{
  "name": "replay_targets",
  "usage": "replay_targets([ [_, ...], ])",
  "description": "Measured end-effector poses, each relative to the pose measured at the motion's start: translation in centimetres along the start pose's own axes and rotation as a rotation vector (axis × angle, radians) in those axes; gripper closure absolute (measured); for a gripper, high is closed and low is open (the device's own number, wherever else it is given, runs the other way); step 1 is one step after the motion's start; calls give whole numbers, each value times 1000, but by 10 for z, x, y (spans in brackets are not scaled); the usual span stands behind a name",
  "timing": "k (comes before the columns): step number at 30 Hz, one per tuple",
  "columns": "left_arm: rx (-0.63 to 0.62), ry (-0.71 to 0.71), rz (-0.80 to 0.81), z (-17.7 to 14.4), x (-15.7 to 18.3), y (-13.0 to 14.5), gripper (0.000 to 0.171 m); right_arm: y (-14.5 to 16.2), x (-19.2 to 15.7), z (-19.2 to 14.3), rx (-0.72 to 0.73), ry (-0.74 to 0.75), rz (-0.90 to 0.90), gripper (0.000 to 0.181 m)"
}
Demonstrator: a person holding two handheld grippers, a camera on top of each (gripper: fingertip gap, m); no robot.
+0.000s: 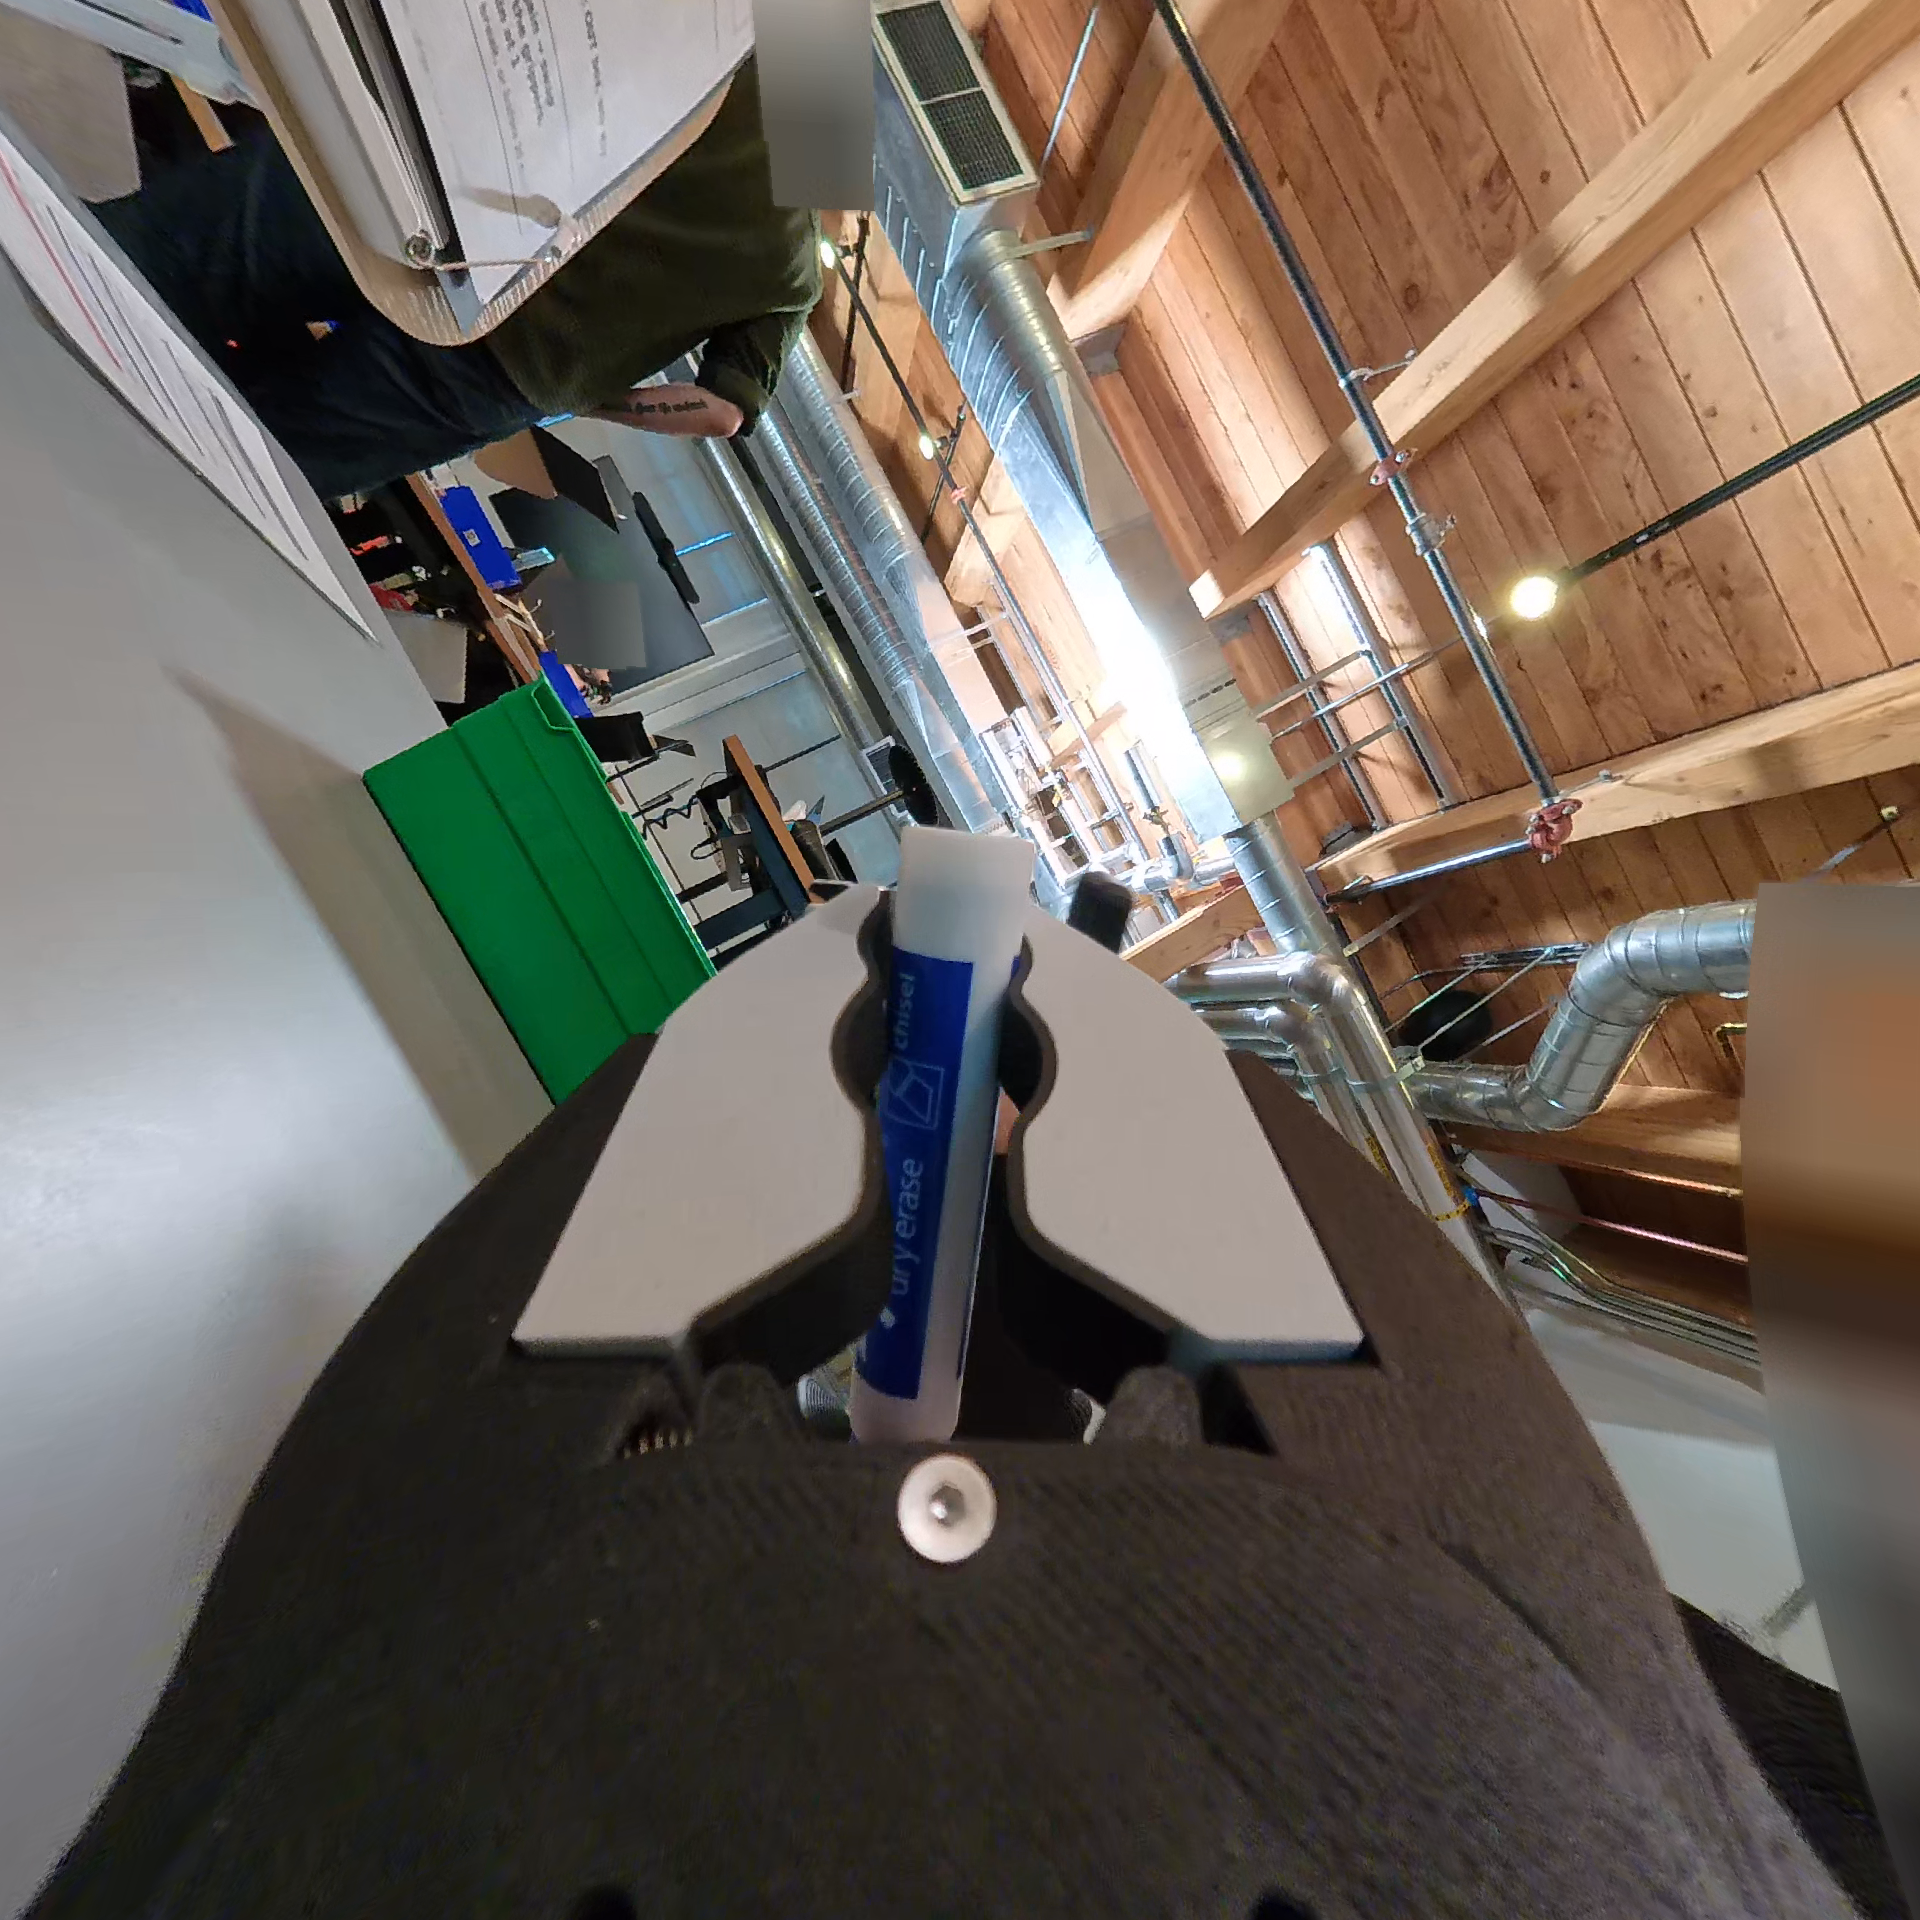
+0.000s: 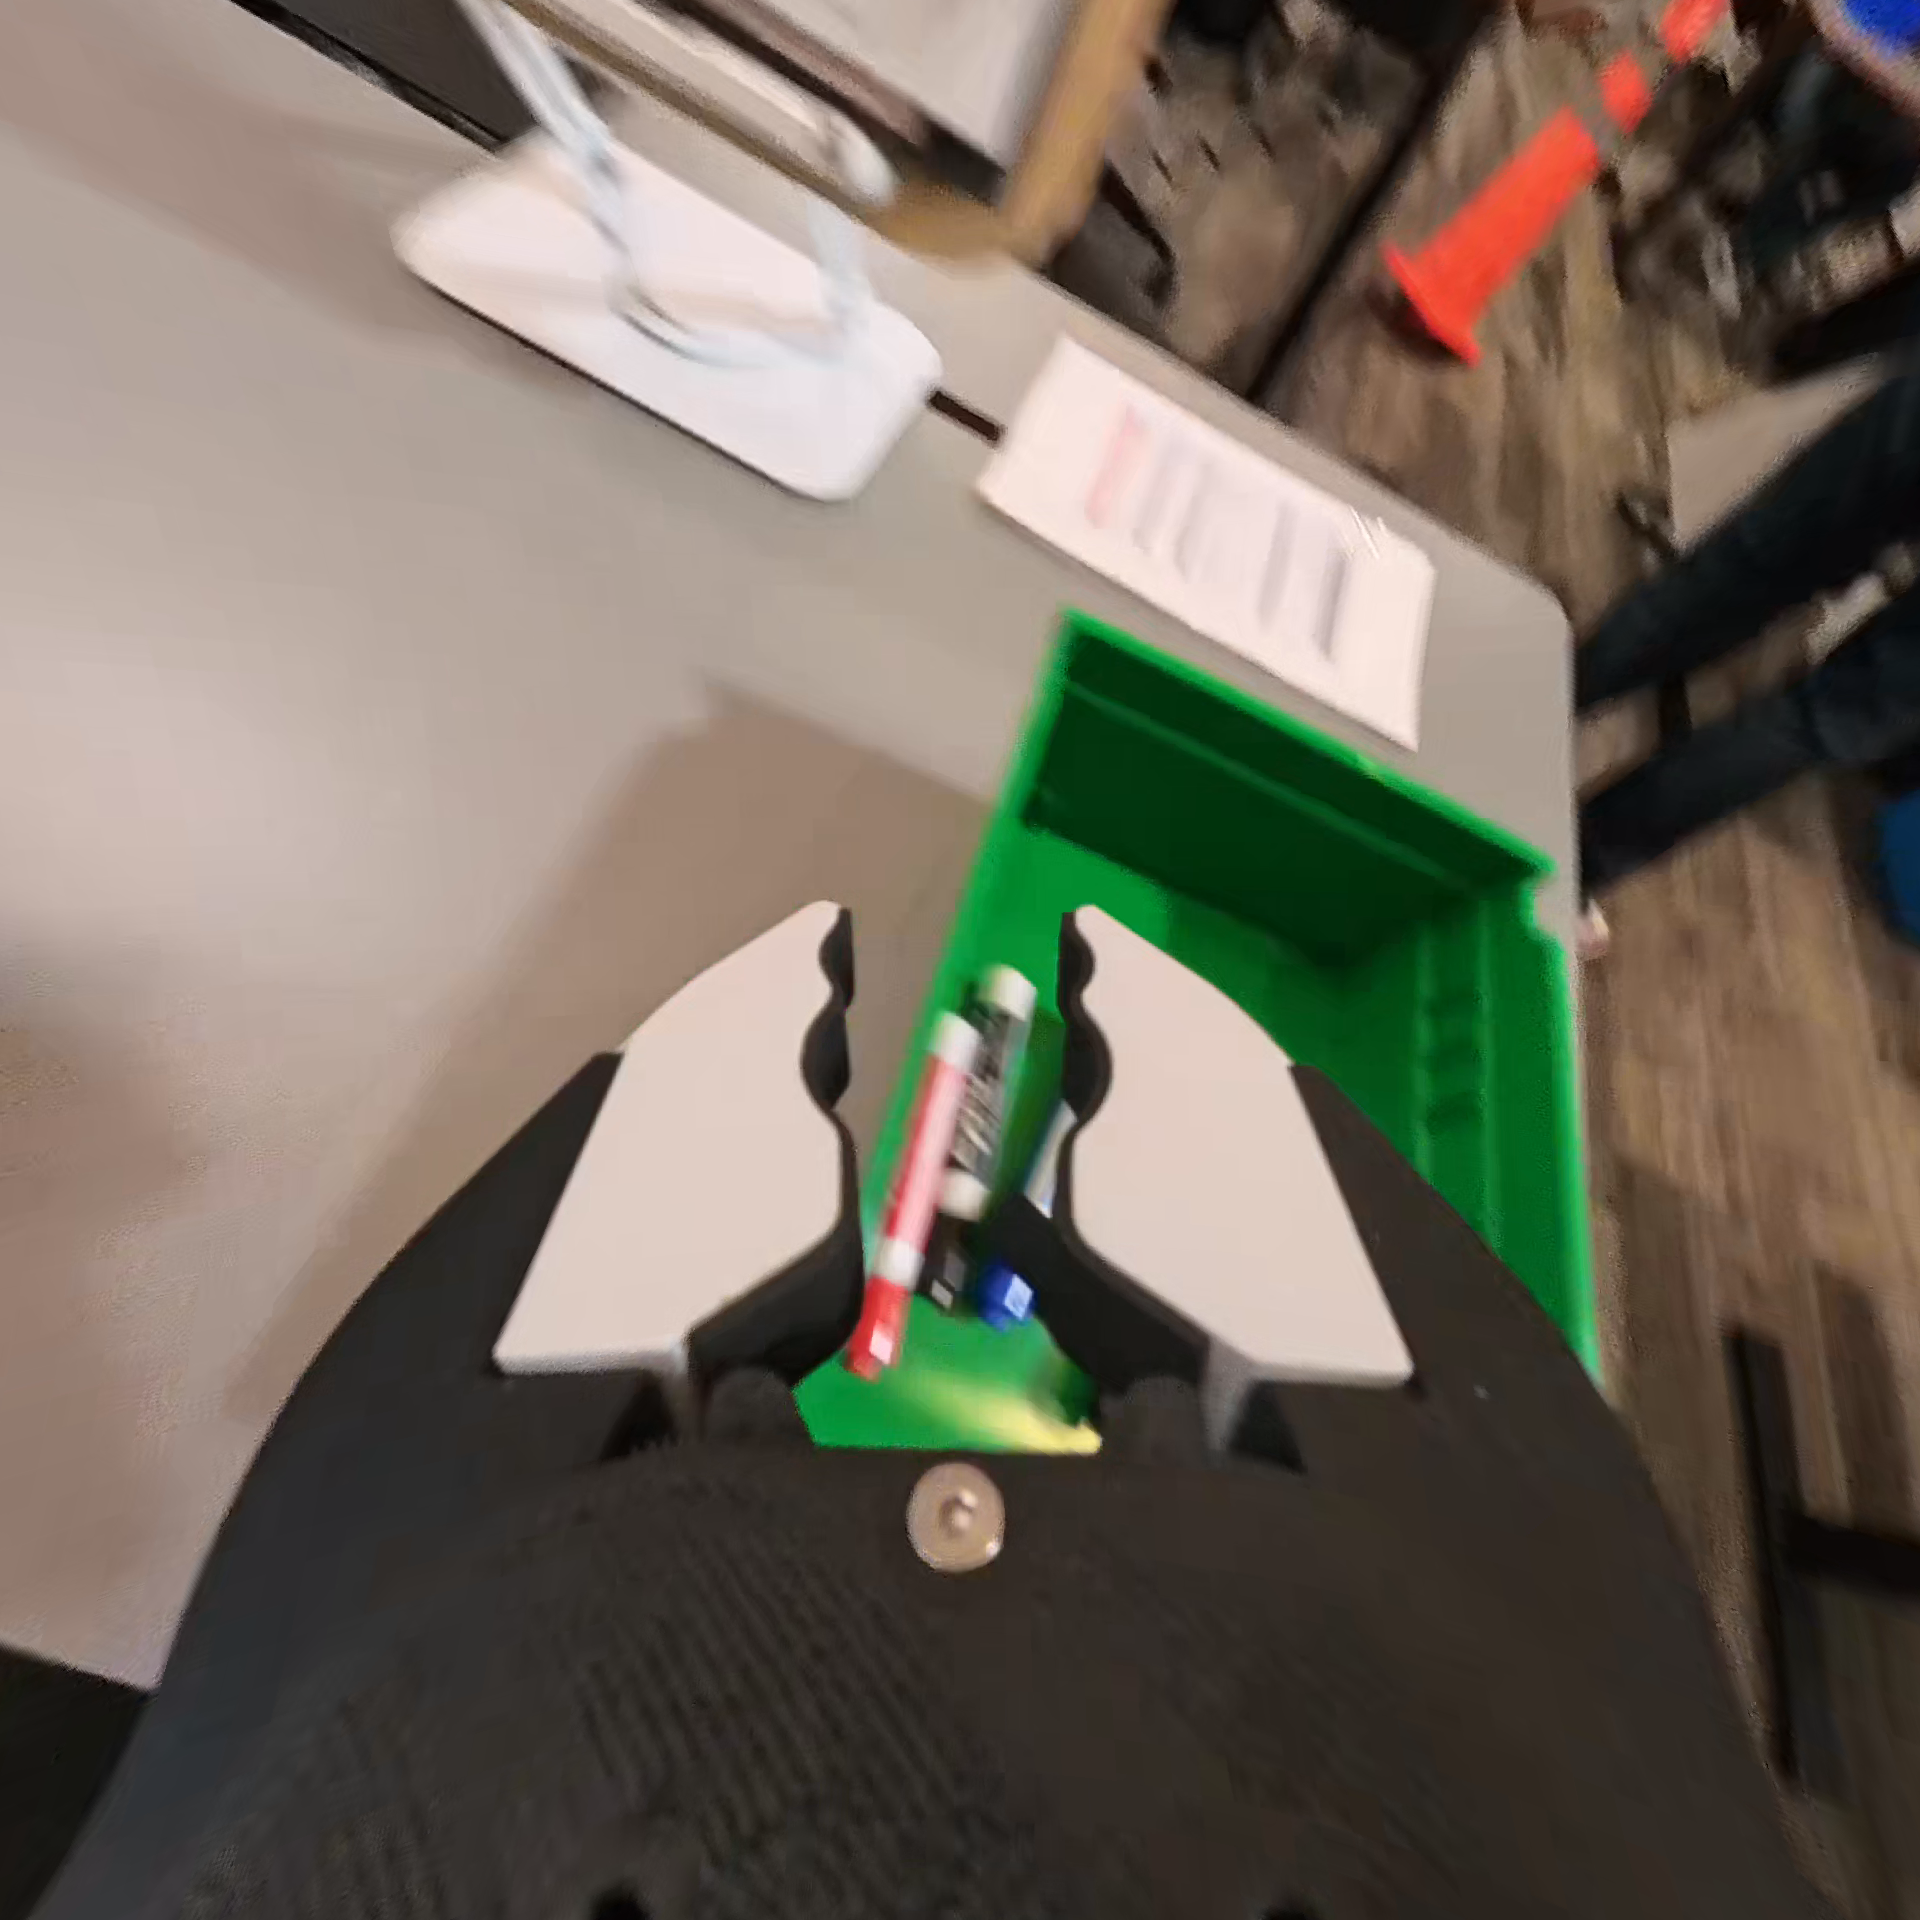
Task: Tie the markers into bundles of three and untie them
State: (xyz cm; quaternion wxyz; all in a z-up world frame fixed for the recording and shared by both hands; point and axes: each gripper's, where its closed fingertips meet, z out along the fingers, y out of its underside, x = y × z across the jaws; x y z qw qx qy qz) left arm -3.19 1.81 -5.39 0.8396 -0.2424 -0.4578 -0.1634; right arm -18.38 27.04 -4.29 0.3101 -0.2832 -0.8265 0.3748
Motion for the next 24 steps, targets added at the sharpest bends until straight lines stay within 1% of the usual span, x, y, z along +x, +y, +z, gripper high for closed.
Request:
replay_targets([
  [1, 2, 4, 1, 0, 0, 0, 154, -18, -28, -2, 60, -69, -18, 145],
  [3, 8, 12, 12, 0, 1, 1, 154, -48, -101, -6, 165, -288, -22, 145],
  [5, 23, 27, 22, 0, 4, 1, 153, -63, -179, -11, 226, -514, -4, 142],
  [6, 30, 36, 25, -1, 6, 0, 153, -64, -215, -13, 240, -608, 10, 140],
  [8, 35, 50, 36, -1, 10, -2, 153, -55, -277, -15, 222, -759, 44, 137],
  [10, 28, 59, 45, -1, 13, -2, 153, -40, -321, -13, 178, -870, 89, 133],
  [11, 23, 69, 46, -1, 15, -1, 153, -34, -334, -12, 159, -907, 128, 133],
  [13, 13, 61, 48, -2, 13, 2, 153, -34, -344, -15, 147, -1007, 261, 147],
  [15, -6, 79, 15, 0, 14, 4, 152, -35, -346, -22, 107, -1132, 329, 159],
  [16, -16, 74, 25, 1, 14, 5, 151, -34, -343, -20, 90, -1144, 344, 161],
  [19, 9, 44, 74, -2, 13, -1, 152, -39, -321, -18, 133, -1093, 348, 163],
  [20, 38, 34, 78, -4, 13, -7, 148, -43, -311, -19, 164, -1060, 334, 163],
  [22, 88, 27, 69, -9, 13, -17, 137, -50, -281, -16, 209, -937, 279, 164],
  [23, 94, 12, 64, -9, 11, -19, 125, -52, -263, -12, 209, -855, 243, 164],
  [24, 89, -4, 73, -9, 9, -19, 121, -55, -240, -9, 218, -762, 208, 164],
])
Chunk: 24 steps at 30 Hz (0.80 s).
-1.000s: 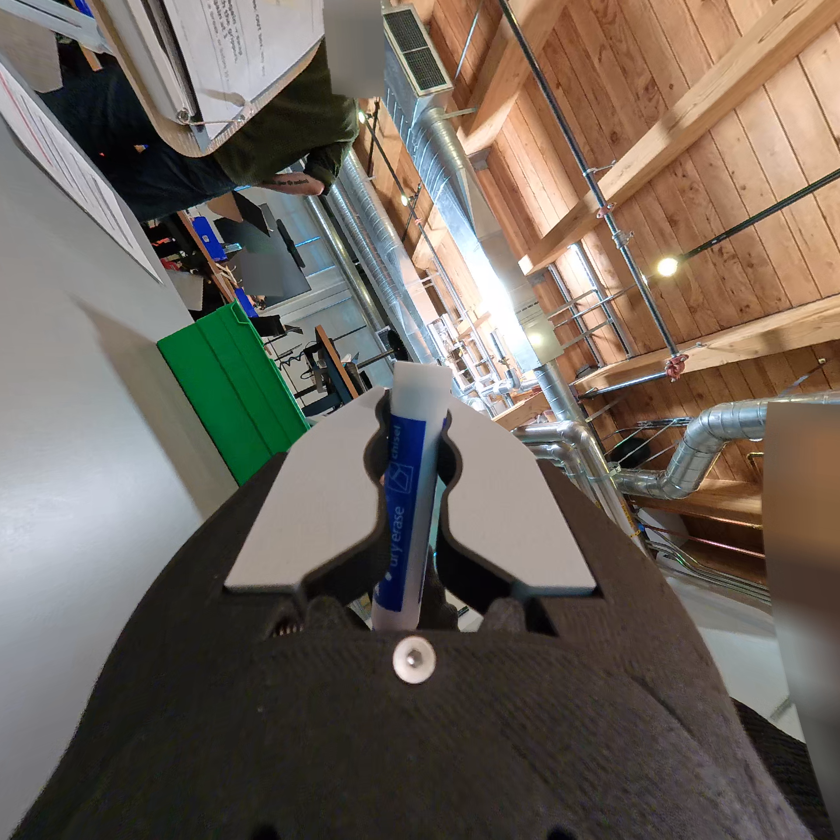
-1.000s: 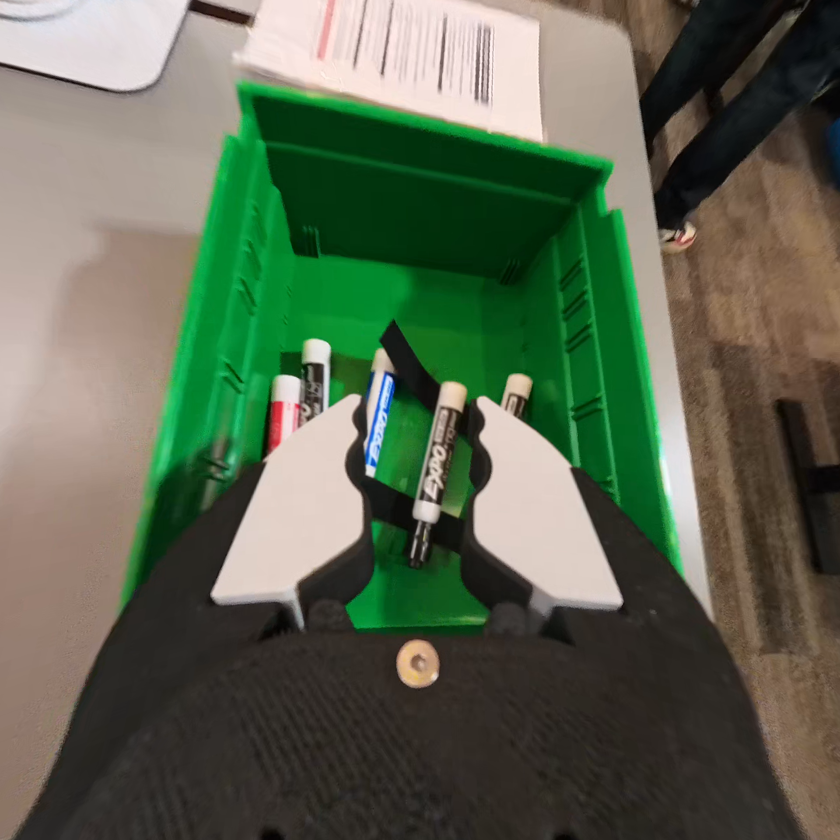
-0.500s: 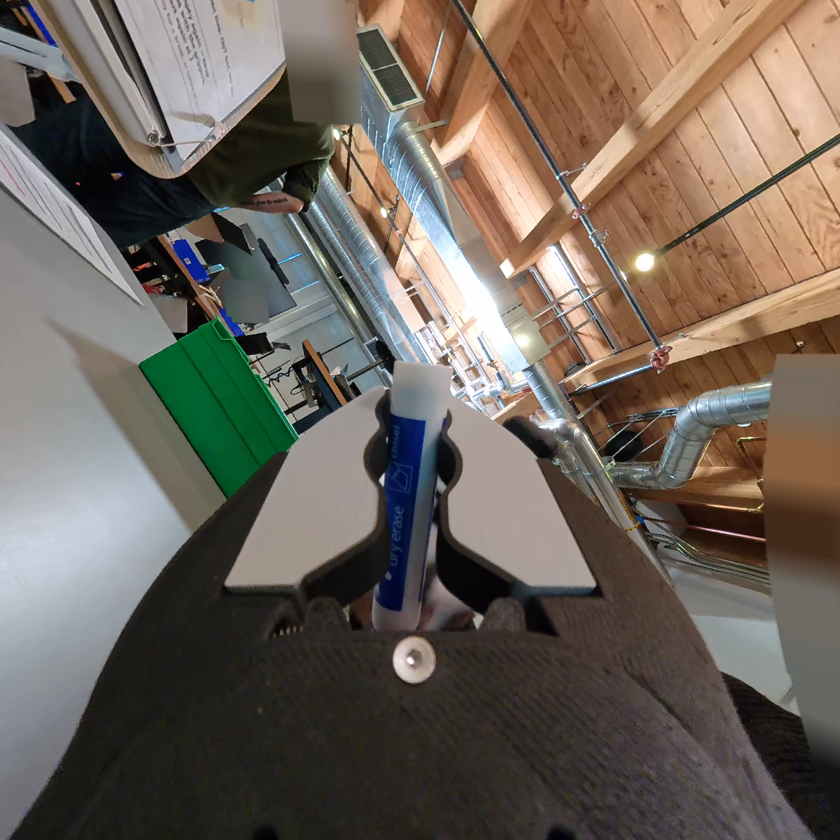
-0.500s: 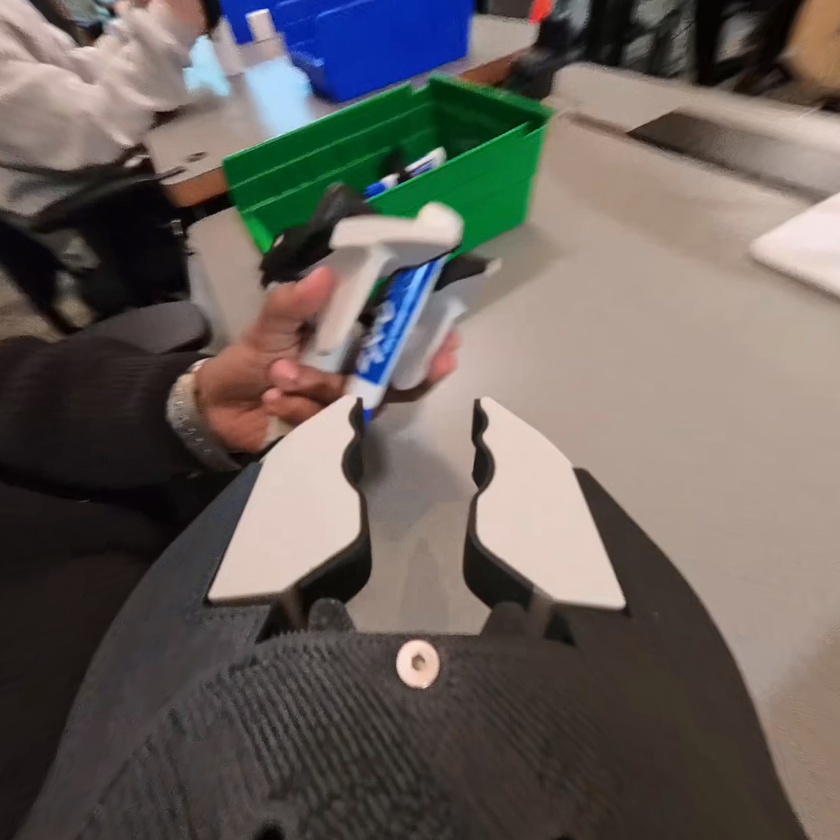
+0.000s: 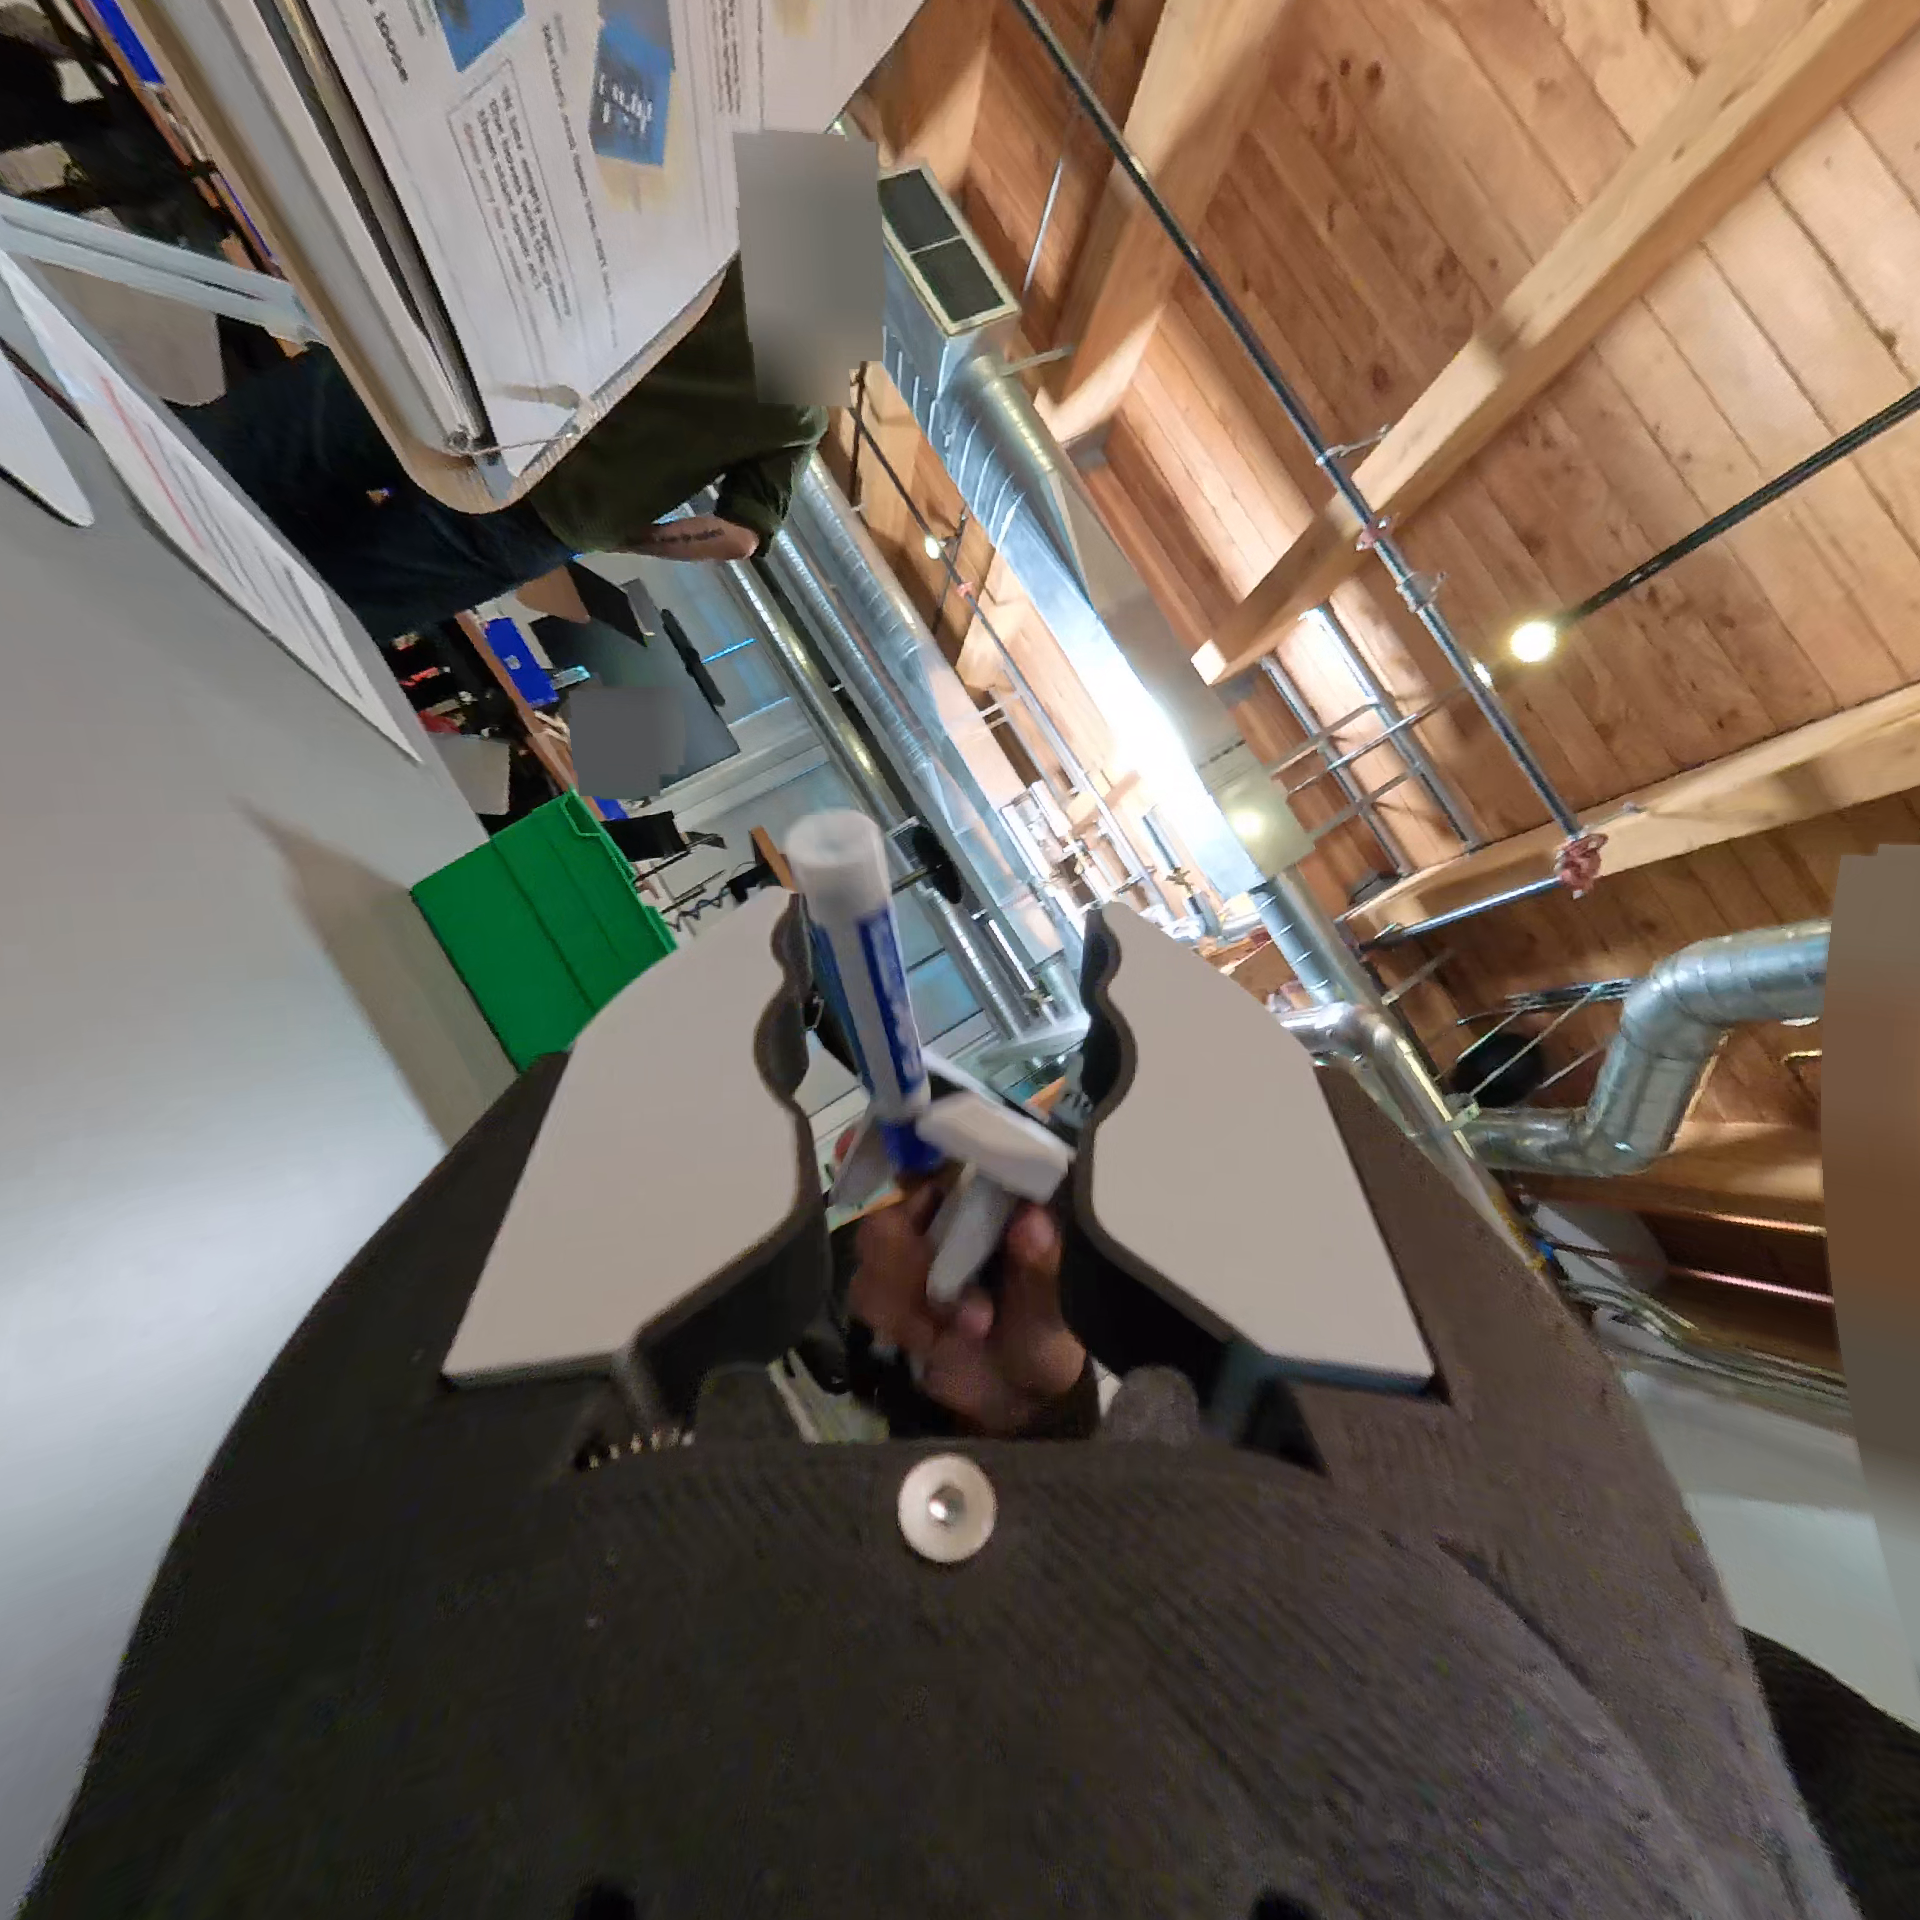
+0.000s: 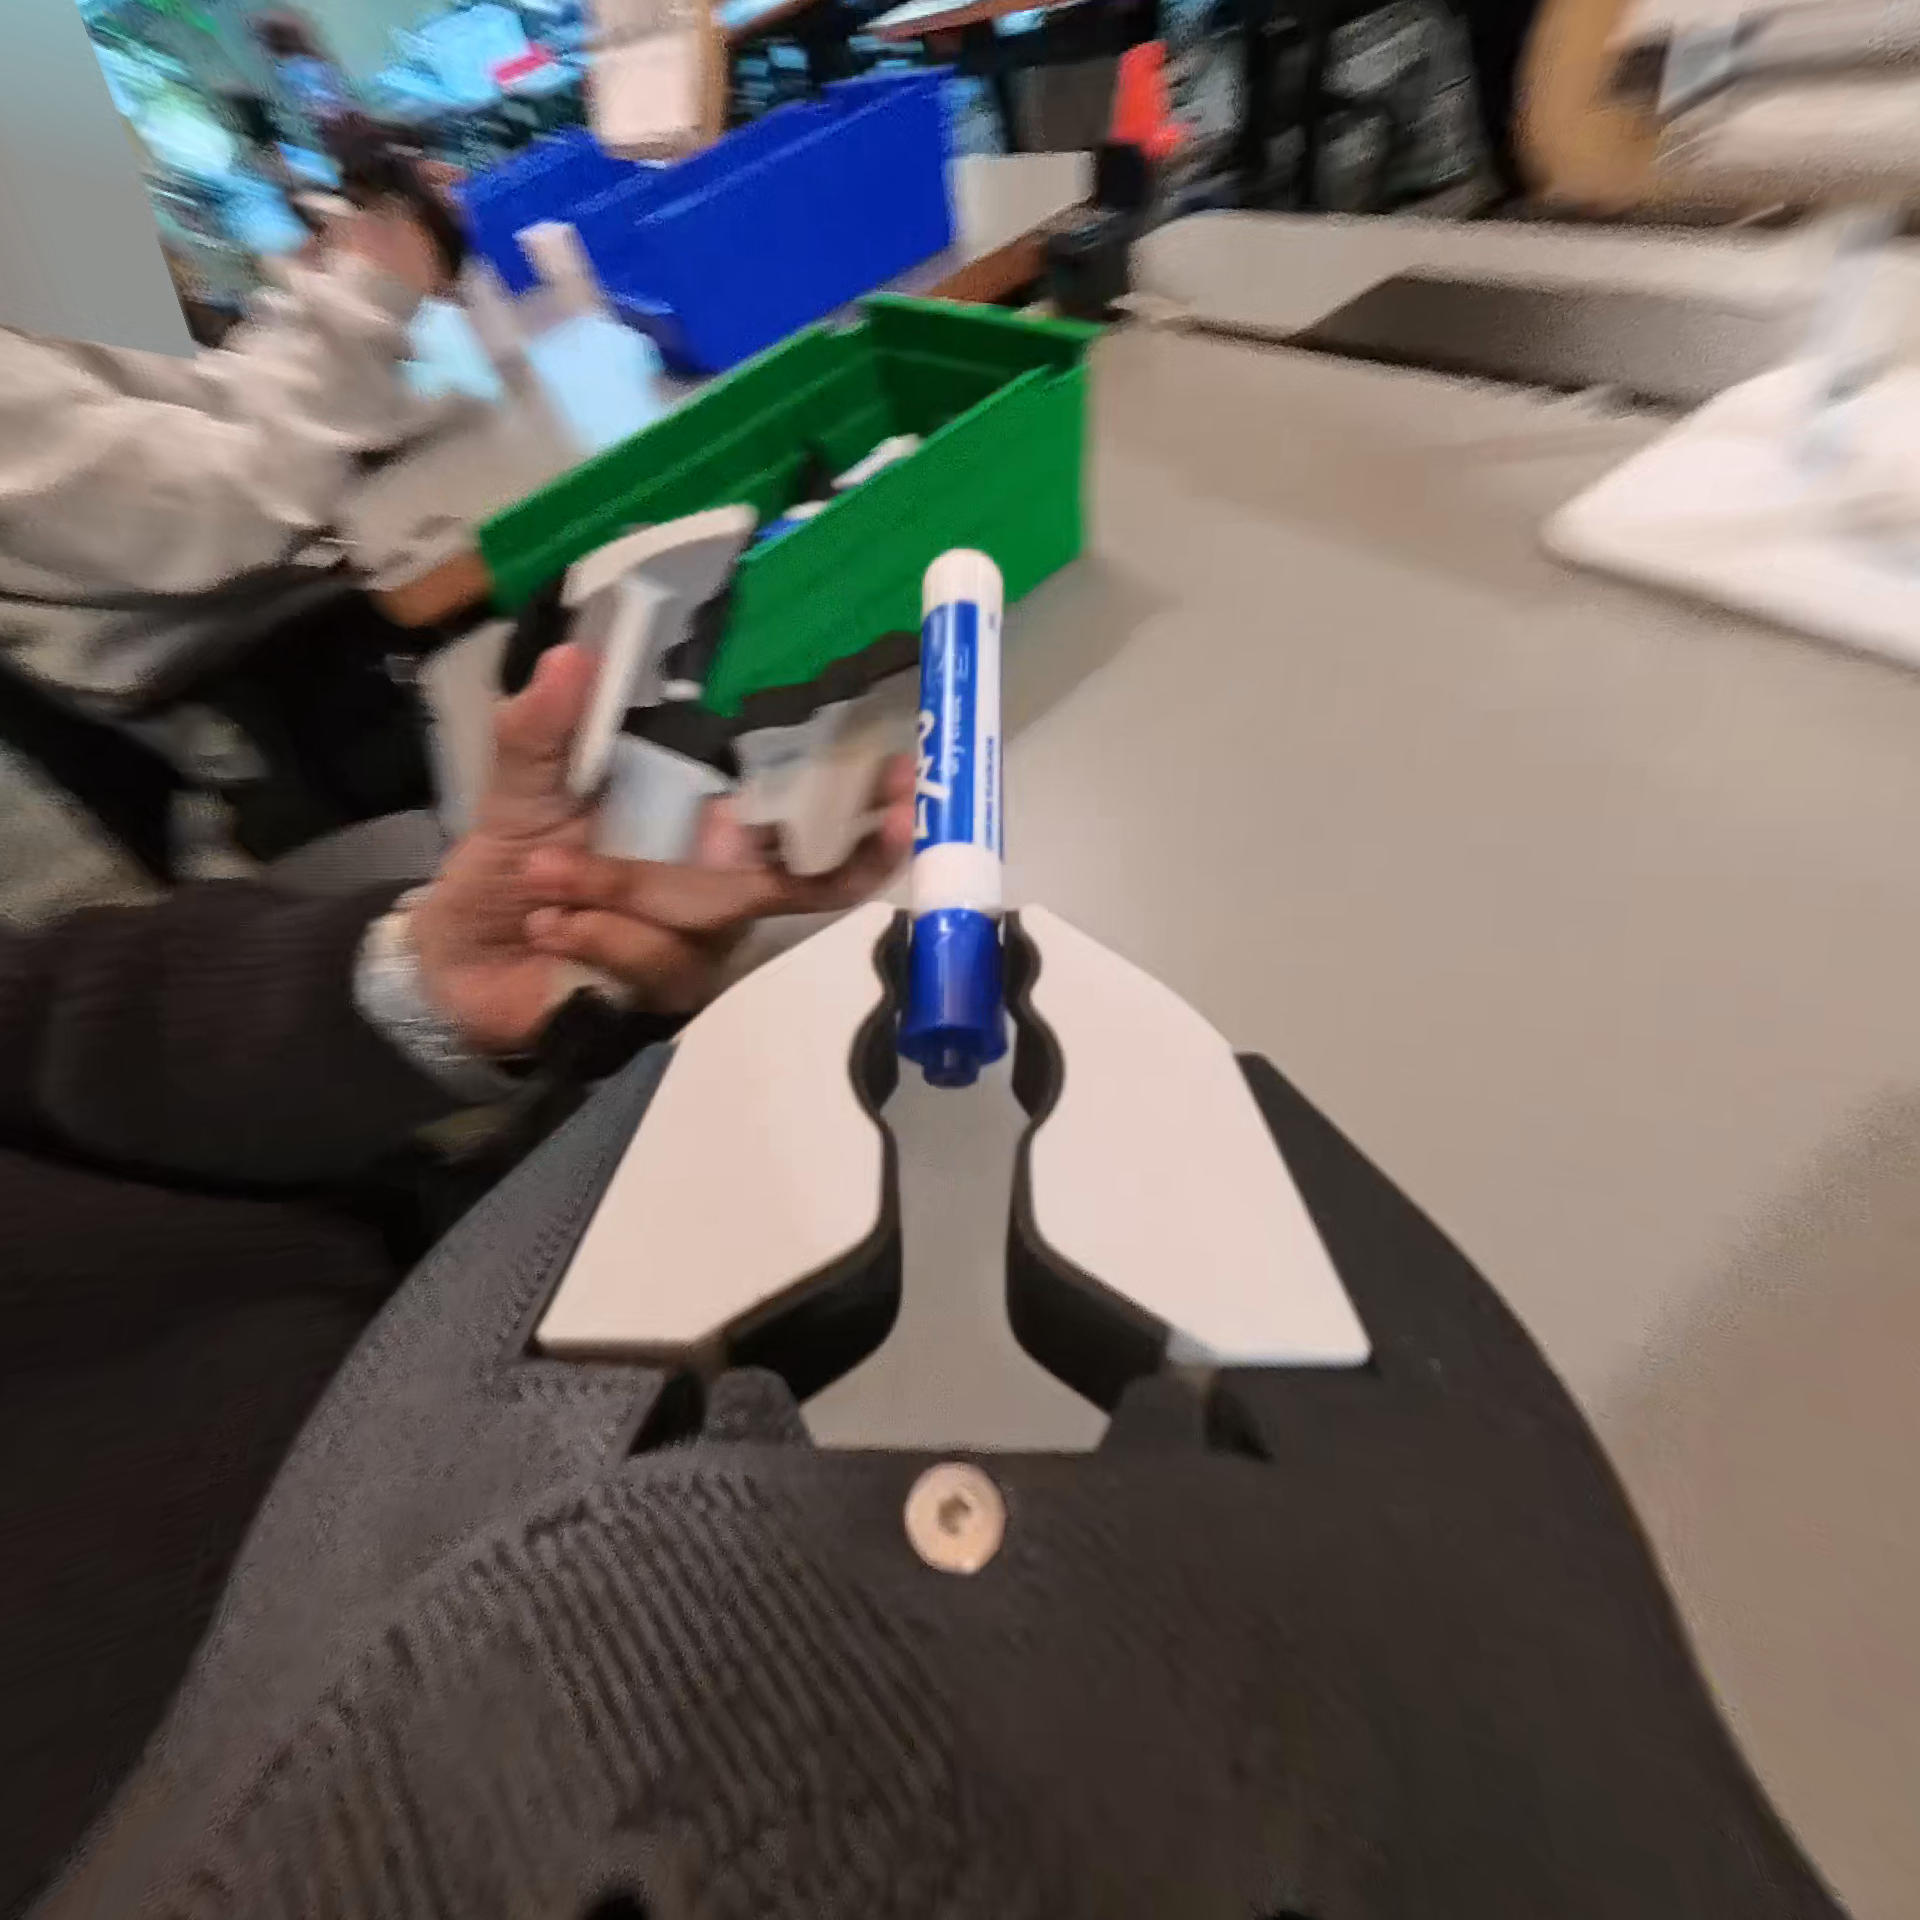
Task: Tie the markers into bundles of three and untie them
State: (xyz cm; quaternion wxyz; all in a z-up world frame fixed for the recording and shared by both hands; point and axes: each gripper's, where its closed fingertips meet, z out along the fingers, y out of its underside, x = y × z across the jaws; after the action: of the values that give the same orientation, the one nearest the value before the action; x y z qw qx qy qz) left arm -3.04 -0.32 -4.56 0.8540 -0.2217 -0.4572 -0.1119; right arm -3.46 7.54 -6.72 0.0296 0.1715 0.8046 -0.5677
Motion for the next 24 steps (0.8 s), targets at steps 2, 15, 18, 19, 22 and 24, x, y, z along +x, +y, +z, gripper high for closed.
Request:
replay_targets([
  [2, -17, -15, 24, 1, -1, 3, 118, -19, 37, -32, 27, 181, -89, 164],
  [15, -80, -16, -74, 7, -17, 31, 119, 72, 266, -226, -361, 1052, -188, 164],
  [18, -94, -15, -76, 8, -16, 34, 120, 87, 279, -230, -438, 1118, -156, 163],
  [19, -95, -16, -78, 7, -17, 34, 120, 92, 281, -231, -480, 1136, -154, 163],
  [22, -88, -16, -90, 6, -18, 32, 121, 97, 281, -232, -530, 1149, -178, 145],
  [24, -81, -12, -96, 5, -18, 30, 121, 89, 277, -231, -466, 1130, -147, 142],
])
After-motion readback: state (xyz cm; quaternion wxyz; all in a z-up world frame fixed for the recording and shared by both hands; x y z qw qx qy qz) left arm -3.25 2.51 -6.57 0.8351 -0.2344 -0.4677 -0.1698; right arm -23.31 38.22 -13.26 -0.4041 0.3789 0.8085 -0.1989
